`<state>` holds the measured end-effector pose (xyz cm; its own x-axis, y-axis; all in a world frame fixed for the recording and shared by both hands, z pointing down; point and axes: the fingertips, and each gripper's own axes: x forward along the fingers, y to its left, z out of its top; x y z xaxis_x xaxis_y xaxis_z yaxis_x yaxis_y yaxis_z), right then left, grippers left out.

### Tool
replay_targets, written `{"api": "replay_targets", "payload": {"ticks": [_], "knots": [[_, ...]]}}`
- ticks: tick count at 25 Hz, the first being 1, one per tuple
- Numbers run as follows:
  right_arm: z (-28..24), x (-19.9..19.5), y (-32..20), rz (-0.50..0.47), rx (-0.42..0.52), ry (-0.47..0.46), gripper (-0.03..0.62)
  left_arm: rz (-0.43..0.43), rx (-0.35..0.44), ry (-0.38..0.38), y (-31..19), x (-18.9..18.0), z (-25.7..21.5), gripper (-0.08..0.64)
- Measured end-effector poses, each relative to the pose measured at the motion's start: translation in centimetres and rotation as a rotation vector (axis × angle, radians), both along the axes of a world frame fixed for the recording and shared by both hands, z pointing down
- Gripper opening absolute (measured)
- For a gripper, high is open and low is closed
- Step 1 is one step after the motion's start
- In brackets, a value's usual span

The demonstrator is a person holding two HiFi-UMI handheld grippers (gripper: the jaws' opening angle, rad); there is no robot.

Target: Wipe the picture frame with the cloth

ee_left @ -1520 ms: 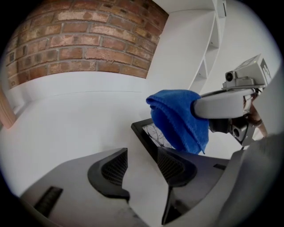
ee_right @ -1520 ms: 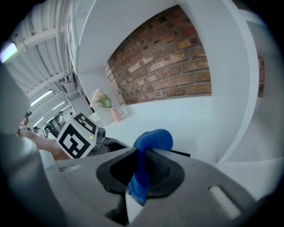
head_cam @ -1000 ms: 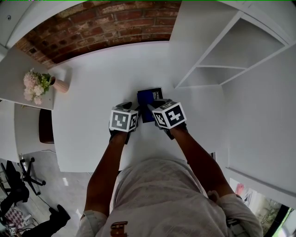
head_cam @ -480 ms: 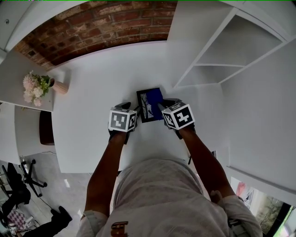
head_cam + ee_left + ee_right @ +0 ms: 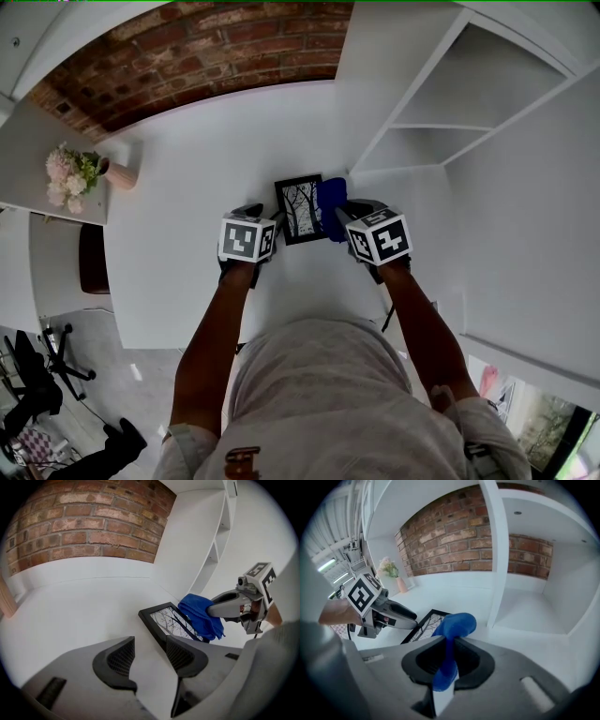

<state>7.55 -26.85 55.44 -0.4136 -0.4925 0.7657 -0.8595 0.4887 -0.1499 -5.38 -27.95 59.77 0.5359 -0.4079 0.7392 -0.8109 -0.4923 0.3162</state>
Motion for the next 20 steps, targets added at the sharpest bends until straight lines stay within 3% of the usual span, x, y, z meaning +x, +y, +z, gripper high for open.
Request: {"api": "replay_targets", "payload": {"ticks": [8, 14, 20], "knots": [[-3.5, -3.6, 2.0, -0.051, 0.063, -0.083, 0.048, 0.001, 0.003, -0.001, 0.0, 0.0, 0.0, 0.204], [-3.1, -7.6, 3.9, -0.091, 0.007, -0.171, 0.048, 0.002, 0.002, 0.003, 0.0, 0.0, 0.0, 0.204], [-0.8, -10.2, 4.8, -0.133, -0.041, -0.141, 0.048, 0.004, 0.002, 0.007, 0.0, 0.0, 0.0, 0.204]]}}
